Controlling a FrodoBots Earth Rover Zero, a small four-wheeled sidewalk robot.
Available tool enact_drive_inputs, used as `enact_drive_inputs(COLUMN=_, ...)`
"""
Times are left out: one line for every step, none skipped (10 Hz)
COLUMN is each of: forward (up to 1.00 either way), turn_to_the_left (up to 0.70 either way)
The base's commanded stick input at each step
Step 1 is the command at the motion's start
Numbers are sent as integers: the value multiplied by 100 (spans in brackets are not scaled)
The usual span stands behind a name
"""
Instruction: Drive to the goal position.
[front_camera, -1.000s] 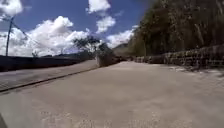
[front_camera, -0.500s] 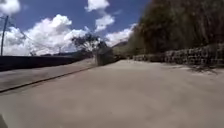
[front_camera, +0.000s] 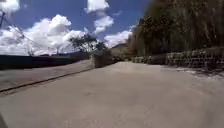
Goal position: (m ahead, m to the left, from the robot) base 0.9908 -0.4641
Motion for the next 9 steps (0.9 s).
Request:
enact_drive_inputs(forward=100, turn_to_the_left=-1)
enact_drive_inputs(forward=100, turn_to_the_left=-1)
enact_drive_inputs(forward=100, turn_to_the_left=-1)
enact_drive_inputs(forward=100, turn_to_the_left=-1)
enact_drive_inputs(forward=100, turn_to_the_left=-1)
enact_drive_inputs(forward=100, turn_to_the_left=-1)
enact_drive_inputs(forward=100, turn_to_the_left=-1)
enact_drive_inputs(forward=100, turn_to_the_left=-1)
enact_drive_inputs(forward=100, turn_to_the_left=-1)
